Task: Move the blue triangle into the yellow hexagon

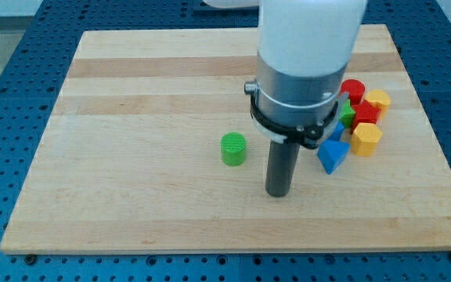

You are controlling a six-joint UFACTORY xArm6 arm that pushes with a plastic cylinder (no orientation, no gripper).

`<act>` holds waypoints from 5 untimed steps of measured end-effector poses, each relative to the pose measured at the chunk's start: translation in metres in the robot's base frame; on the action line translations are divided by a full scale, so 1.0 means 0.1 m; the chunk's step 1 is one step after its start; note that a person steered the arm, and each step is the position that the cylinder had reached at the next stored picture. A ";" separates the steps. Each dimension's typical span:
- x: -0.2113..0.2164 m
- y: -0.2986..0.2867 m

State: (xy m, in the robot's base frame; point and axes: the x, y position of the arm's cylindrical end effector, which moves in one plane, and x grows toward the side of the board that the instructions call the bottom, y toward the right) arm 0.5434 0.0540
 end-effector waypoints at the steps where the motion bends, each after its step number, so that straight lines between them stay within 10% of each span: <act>1: 0.01 0.16; 5: -0.18 0.50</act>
